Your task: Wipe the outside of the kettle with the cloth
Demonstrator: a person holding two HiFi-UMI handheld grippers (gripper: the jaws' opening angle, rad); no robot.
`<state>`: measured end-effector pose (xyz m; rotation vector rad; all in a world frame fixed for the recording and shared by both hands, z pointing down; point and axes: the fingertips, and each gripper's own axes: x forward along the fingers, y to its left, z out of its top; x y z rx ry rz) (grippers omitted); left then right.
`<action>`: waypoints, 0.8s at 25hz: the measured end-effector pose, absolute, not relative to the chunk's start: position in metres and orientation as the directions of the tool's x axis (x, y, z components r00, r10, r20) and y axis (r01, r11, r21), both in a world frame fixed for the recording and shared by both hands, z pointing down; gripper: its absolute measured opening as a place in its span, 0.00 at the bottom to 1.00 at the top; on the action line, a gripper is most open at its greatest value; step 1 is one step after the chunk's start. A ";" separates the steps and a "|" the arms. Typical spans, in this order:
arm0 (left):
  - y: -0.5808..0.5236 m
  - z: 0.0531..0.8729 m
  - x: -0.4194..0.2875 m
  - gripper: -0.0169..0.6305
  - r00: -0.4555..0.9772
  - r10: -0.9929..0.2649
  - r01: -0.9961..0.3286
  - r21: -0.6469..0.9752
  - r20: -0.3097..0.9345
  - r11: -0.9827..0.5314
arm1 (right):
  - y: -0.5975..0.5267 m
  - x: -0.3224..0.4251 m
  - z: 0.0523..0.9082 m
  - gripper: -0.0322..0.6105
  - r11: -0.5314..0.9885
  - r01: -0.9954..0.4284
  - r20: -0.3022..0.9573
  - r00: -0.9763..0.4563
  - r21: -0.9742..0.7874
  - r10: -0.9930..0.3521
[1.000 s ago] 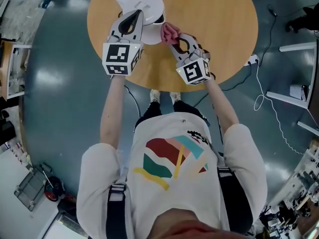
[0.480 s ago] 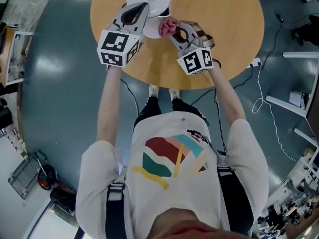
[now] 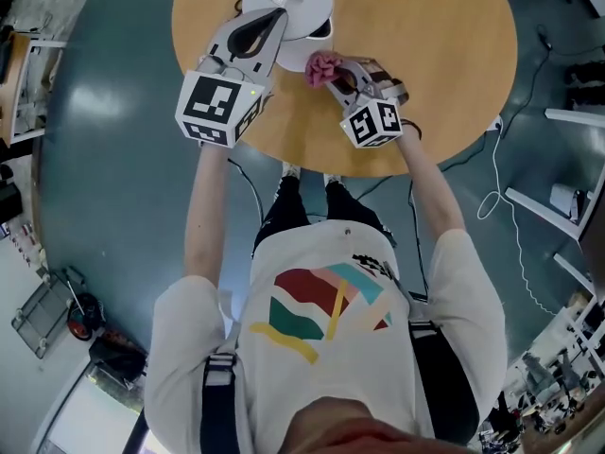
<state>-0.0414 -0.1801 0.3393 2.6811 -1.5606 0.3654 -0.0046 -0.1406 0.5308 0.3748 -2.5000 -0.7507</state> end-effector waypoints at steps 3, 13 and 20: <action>-0.188 0.341 -0.041 0.09 0.472 -0.859 -0.863 -0.096 0.197 -0.496 | -0.150 -0.004 0.546 0.12 0.819 -0.102 0.395 -0.838 0.565 -0.377; -0.184 0.353 -0.042 0.09 0.459 -0.870 -0.876 -0.072 0.178 -0.477 | -0.140 -0.007 0.590 0.12 0.859 -0.056 0.453 -0.831 0.509 -0.322; -0.140 0.351 -0.026 0.11 0.367 -0.914 -0.904 -0.166 0.172 -0.394 | -0.112 -0.001 0.571 0.12 0.868 -0.132 0.442 -0.818 0.478 -0.368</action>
